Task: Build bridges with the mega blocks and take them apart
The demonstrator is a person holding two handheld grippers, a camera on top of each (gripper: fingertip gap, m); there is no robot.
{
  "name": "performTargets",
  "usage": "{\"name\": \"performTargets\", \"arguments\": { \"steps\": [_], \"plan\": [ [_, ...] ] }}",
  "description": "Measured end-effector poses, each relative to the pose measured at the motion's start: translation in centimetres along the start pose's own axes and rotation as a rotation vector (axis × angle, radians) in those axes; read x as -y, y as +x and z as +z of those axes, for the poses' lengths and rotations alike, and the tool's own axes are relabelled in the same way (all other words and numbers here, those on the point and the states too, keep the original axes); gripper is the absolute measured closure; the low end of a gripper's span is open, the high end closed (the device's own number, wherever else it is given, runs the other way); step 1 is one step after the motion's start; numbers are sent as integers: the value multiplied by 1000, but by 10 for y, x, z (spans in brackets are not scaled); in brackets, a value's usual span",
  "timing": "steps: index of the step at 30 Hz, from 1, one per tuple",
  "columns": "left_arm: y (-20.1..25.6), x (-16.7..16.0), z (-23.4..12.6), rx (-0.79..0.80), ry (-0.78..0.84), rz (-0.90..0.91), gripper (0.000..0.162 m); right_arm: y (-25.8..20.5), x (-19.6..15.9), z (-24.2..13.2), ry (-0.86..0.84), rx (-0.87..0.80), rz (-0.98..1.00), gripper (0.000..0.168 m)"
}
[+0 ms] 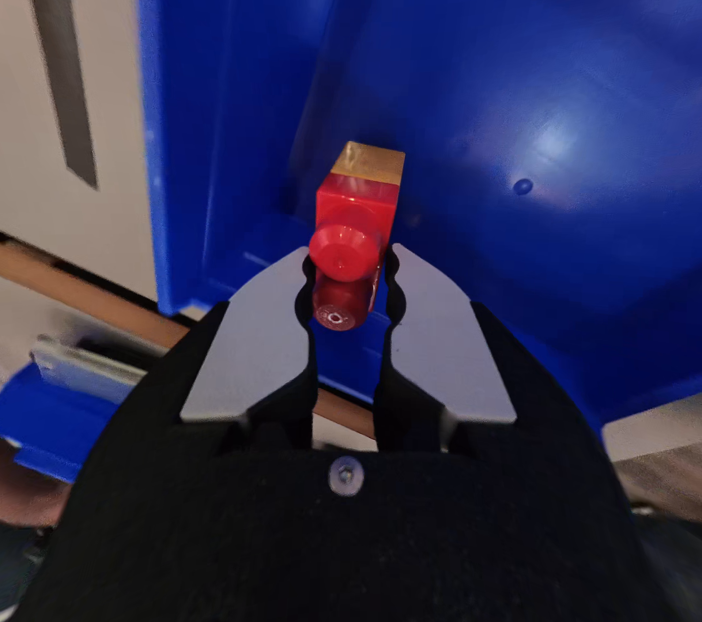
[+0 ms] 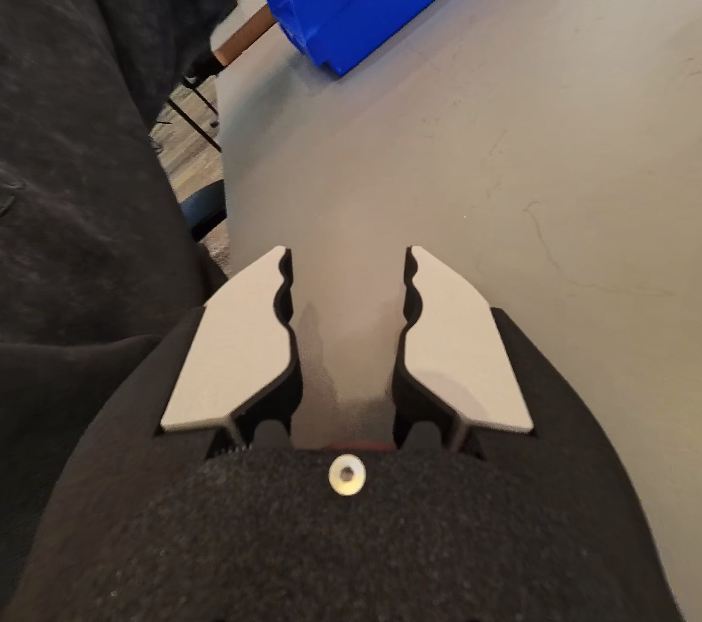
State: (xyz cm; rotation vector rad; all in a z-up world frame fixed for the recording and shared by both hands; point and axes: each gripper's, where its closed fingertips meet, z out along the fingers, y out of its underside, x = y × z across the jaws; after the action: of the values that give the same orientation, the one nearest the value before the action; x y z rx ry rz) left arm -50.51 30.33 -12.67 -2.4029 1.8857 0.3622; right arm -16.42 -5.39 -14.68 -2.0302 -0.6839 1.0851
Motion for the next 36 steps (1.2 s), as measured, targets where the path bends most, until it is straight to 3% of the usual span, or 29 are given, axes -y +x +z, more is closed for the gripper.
{"name": "performTargets", "arguments": {
  "steps": [7,10,15,20,25,30,36],
  "plan": [
    [47,18,-97,32,123,-324,127,8,19,-7,64,-186,-133,107],
    [95,53,-145,-52,232,-390,127,10,38,-9,120,-306,-207,99],
    [196,131,-196,-263,373,-328,127,8,81,-3,151,-486,-392,81],
    [283,192,-197,-445,382,-248,127,8,112,1,108,-630,-557,80],
    [330,228,-194,-570,374,-224,127,17,106,3,87,-681,-573,85],
    [346,247,-186,-599,365,-212,128,27,98,-3,62,-698,-588,79],
    [350,248,-173,-623,341,-198,128,36,83,0,-21,-683,-620,80]
  ]
}}
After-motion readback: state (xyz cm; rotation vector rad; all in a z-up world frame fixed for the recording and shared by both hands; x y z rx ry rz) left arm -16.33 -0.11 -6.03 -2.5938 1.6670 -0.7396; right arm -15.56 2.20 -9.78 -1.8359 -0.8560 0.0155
